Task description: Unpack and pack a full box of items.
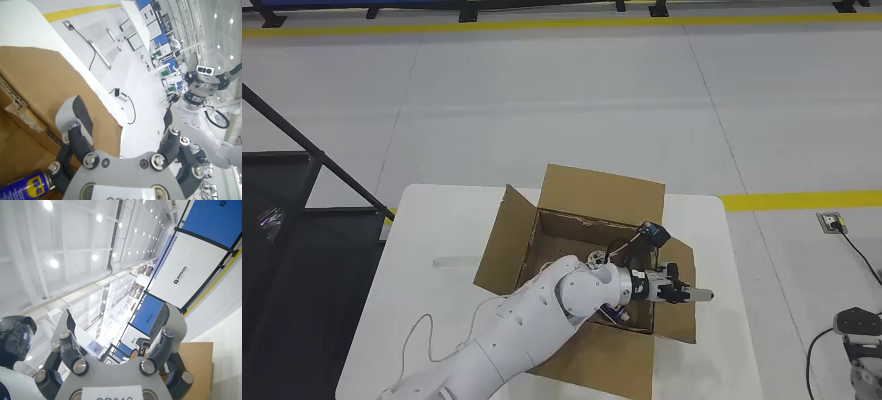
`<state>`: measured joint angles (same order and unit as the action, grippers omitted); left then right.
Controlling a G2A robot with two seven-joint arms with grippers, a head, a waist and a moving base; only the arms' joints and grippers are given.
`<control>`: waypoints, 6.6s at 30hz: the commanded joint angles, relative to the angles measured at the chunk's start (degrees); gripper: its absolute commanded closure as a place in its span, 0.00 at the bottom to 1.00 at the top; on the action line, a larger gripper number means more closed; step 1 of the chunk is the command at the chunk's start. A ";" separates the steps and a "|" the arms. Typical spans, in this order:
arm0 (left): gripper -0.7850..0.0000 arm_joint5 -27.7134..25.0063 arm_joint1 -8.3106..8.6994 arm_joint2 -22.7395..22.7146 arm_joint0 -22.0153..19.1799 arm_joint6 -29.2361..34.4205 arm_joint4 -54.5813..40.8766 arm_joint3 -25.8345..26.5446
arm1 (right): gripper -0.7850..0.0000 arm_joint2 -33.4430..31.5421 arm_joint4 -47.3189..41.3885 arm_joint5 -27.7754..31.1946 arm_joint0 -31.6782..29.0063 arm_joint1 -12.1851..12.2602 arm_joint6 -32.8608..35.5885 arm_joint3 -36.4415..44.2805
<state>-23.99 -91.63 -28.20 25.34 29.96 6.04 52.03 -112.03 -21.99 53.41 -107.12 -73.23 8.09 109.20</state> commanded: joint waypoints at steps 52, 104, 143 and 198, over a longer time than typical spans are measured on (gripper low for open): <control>0.00 -3.82 16.72 -77.21 50.60 7.08 1.03 65.18 | 0.00 41.11 74.22 -44.93 46.23 -0.03 31.69 1.38; 0.00 1.23 17.25 -79.18 51.69 1.87 -1.51 60.98 | 1.00 46.08 88.67 -54.75 55.80 -2.77 46.72 -8.13; 0.00 1.23 17.25 -79.18 51.69 1.87 -1.51 60.98 | 1.00 26.99 94.40 -54.89 66.36 0.60 53.67 -45.00; 0.00 25.12 21.41 -68.16 38.65 31.31 17.94 59.20 | 0.00 16.85 75.98 -65.82 43.15 1.12 20.87 -9.76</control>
<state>-2.20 -70.32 -98.33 66.30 59.80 22.65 112.84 -95.12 54.35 -12.76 -63.20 -72.11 29.62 98.48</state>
